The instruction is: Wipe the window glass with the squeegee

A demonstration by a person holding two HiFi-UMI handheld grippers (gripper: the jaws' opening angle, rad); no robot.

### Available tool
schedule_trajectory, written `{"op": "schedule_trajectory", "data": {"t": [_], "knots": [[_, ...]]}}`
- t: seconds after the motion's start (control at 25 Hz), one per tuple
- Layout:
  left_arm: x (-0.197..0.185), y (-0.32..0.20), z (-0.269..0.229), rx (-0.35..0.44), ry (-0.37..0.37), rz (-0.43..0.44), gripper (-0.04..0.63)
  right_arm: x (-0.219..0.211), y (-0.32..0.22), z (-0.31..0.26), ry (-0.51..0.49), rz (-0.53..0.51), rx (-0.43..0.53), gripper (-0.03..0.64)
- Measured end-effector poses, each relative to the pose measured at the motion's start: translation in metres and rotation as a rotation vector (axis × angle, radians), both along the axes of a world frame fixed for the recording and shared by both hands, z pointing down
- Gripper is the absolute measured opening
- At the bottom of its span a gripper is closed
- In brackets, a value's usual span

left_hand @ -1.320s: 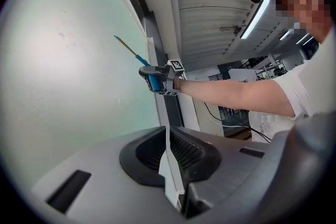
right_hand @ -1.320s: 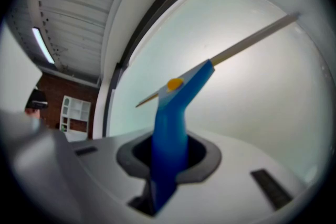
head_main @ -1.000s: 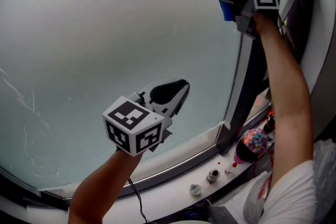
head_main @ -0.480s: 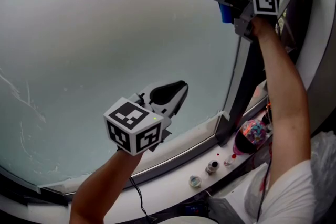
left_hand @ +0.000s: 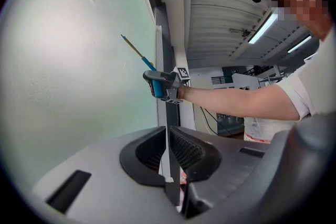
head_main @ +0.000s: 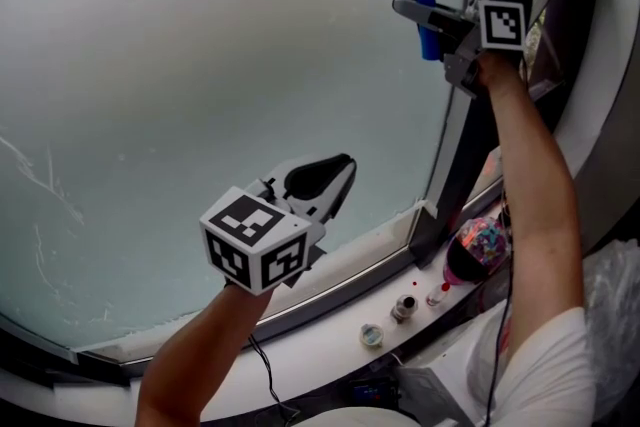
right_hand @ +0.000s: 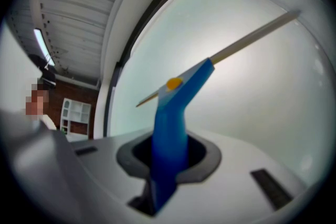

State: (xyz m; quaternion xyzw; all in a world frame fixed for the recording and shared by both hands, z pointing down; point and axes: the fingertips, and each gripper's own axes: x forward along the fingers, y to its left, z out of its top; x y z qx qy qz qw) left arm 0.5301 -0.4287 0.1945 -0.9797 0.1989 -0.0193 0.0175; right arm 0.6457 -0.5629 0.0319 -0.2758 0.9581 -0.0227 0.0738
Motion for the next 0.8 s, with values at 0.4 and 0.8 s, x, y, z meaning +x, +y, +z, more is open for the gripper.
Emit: {"op": "schedule_trajectory", "data": {"t": [0.4, 0.8], "knots": [[-0.002, 0.009, 0.029, -0.037, -0.004, -0.001, 0.048, -0.002, 0.004, 0.045, -0.018, -0.003, -0.015, 0.083], [-0.004, 0.011, 0.042, -0.084, -0.008, -0.009, 0.048, 0.000, 0.003, 0.075, -0.013, 0.000, -0.048, 0.083]]}}
